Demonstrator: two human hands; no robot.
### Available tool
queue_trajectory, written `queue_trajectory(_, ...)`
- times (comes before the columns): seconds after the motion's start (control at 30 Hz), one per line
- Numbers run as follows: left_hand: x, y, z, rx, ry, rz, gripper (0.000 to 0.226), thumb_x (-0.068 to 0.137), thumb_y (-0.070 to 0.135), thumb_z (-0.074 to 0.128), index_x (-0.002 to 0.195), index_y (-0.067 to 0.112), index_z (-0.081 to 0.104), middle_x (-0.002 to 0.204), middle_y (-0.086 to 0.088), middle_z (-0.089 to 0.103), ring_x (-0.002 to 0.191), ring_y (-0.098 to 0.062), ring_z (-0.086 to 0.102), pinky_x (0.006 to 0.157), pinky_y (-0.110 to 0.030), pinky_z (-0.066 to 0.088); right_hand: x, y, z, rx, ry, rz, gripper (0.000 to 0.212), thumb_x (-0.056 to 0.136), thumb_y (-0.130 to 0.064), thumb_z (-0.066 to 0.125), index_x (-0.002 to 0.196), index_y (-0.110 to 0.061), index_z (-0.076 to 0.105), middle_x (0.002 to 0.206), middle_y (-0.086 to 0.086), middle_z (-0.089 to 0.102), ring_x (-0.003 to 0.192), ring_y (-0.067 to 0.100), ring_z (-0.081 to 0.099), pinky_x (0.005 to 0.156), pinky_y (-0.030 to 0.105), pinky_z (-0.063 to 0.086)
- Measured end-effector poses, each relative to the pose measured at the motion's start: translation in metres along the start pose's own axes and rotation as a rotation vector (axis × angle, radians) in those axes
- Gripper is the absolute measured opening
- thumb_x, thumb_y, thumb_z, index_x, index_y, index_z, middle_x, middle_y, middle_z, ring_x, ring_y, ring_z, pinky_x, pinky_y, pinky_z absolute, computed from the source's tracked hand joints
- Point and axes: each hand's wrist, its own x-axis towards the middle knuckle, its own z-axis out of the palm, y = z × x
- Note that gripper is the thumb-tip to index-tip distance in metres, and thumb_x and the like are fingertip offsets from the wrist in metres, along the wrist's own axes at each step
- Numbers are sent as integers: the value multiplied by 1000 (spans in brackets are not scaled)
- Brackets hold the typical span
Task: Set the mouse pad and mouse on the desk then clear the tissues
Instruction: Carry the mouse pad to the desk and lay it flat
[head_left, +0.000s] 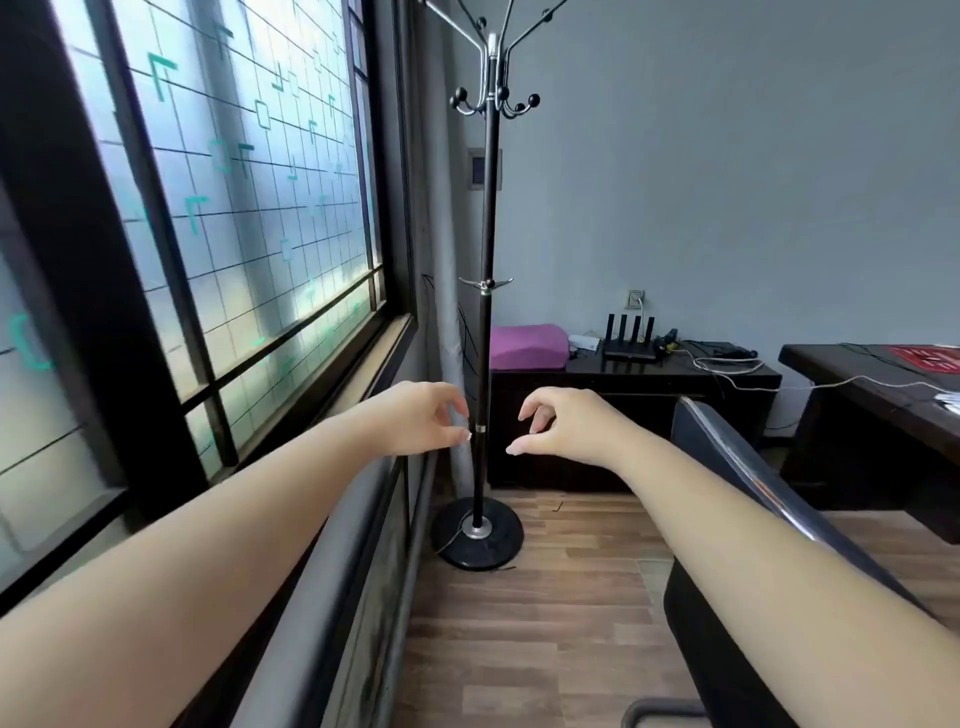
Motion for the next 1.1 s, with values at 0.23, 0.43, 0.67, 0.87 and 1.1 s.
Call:
queue_trajectory(0.23, 95, -22, -7, -42, 21, -35, 33, 86, 39, 57, 116, 25, 56, 97, 9, 56, 100, -15, 60, 92, -27, 45, 95, 45, -1, 70, -12, 19, 42, 72, -41, 75, 104, -18, 61, 95, -2, 66, 88, 14, 59, 76, 26, 46)
queue_trajectory(0.43, 174, -45, -6, -19, 5, -38, 35, 86, 40, 57, 118, 26, 55, 99, 7, 58, 102, -16, 60, 88, -26, 46, 166, 78, 5, 67, -42, 28, 42, 72, -44, 73, 104, -20, 60, 95, -4, 65, 89, 13, 59, 77, 28, 46)
queue_trajectory(0.67, 300, -76, -2, 3, -25, 12, 36, 86, 37, 58, 119, 23, 55, 98, 8, 59, 104, -15, 60, 86, -24, 44, 279, 127, -2, 33, -19, 70, 44, 71, -46, 73, 105, -21, 59, 95, -5, 64, 90, 13, 58, 77, 28, 46)
queue_trajectory(0.87, 414, -95, -22, -2, -21, 86, 38, 86, 35, 57, 121, 22, 54, 110, 3, 65, 108, -17, 58, 92, -27, 45, 380, 152, -23, 39, 43, 109, 43, 72, -46, 72, 105, -22, 59, 93, -8, 61, 87, 11, 55, 63, 19, 39)
queue_trajectory(1.1, 514, -96, -18, 12, -67, 190, 38, 85, 33, 58, 121, 21, 54, 110, 2, 64, 105, -18, 59, 91, -26, 44, 448, 188, -35, 26, 67, 163, 46, 73, -46, 71, 110, -22, 57, 95, -8, 60, 86, 11, 54, 64, 23, 39)
